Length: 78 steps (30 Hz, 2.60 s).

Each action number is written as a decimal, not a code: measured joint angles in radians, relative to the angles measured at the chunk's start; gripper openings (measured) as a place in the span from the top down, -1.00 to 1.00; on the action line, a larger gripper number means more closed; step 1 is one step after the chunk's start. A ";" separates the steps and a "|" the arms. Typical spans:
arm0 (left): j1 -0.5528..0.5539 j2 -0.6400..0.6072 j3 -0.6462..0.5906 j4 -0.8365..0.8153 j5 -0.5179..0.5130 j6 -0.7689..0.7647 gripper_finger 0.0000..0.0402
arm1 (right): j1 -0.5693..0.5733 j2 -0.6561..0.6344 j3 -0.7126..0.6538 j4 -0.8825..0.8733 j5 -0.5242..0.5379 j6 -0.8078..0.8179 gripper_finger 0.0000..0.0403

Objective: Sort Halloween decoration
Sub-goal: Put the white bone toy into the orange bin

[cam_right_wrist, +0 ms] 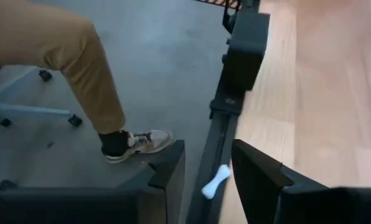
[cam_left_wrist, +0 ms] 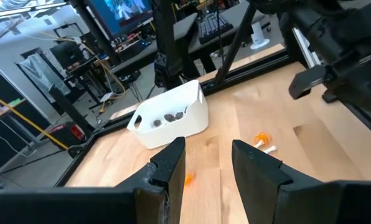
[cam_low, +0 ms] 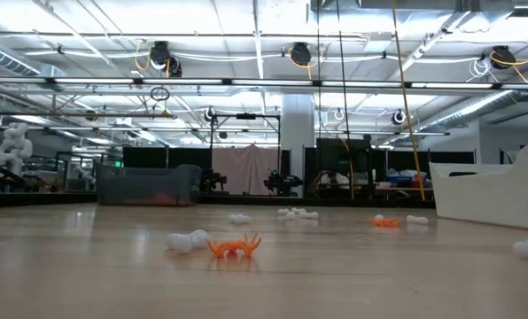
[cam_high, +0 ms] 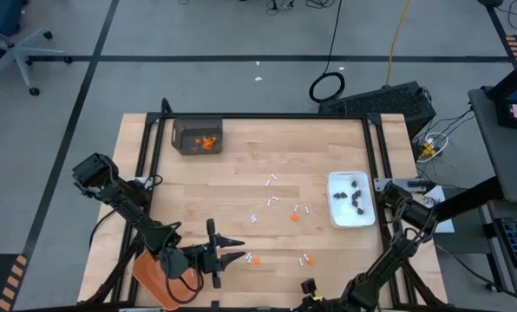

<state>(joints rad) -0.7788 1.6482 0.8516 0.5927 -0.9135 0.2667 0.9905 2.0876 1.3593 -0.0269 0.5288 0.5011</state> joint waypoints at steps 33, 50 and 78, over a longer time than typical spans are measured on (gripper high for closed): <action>0.001 0.000 0.000 -0.004 0.001 -0.052 0.36 | 0.019 0.046 0.007 -0.052 0.071 0.016 0.16; 0.001 0.000 0.000 0.000 0.001 -0.052 0.36 | 0.001 0.085 0.007 -0.031 0.073 -0.057 0.17; 0.001 0.000 0.000 -0.004 -0.003 -0.050 0.36 | -0.035 0.088 0.009 -0.088 0.069 -0.016 0.53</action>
<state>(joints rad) -0.7776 1.6482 0.8520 0.5884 -0.9169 0.2168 0.9558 2.1753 1.3682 -0.1148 0.5976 0.4847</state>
